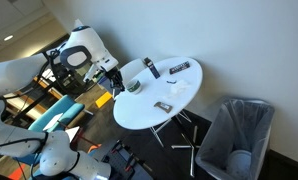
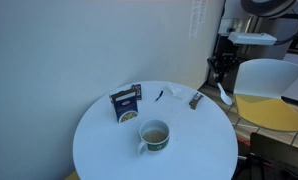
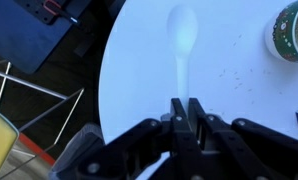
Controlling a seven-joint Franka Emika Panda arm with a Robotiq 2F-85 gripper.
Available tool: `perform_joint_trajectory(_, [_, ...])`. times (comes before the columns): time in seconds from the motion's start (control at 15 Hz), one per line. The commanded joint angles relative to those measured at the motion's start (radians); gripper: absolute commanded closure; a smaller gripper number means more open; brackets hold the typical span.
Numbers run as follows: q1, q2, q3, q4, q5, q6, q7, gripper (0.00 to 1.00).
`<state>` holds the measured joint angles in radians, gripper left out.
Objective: Use the spoon to pick up the contents in the mug
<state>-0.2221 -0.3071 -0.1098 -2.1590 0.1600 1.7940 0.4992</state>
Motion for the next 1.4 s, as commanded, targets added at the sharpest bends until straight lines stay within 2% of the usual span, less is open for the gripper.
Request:
perform_joint_trajectory(0.0, [0.005, -0.006, 0.005, 0.003, -0.004, -0.001, 0.001, 0.89])
perform_joint_trajectory(0.2, [0.005, -0.001, 0.002, 0.002, -0.004, -0.001, 0.0, 0.89])
perform_joint_trajectory(0.27, [0.006, 0.01, -0.003, 0.004, 0.01, 0.03, 0.0, 0.97])
perform_joint_trajectory(0.6, [0.045, 0.053, 0.034, 0.093, -0.001, 0.194, -0.013, 0.97])
perform_joint_trajectory(1.0, [0.108, 0.171, 0.121, 0.194, -0.14, 0.377, -0.007, 0.97])
perform_joint_trajectory(1.33, [0.161, 0.293, 0.143, 0.232, -0.225, 0.505, 0.006, 0.97])
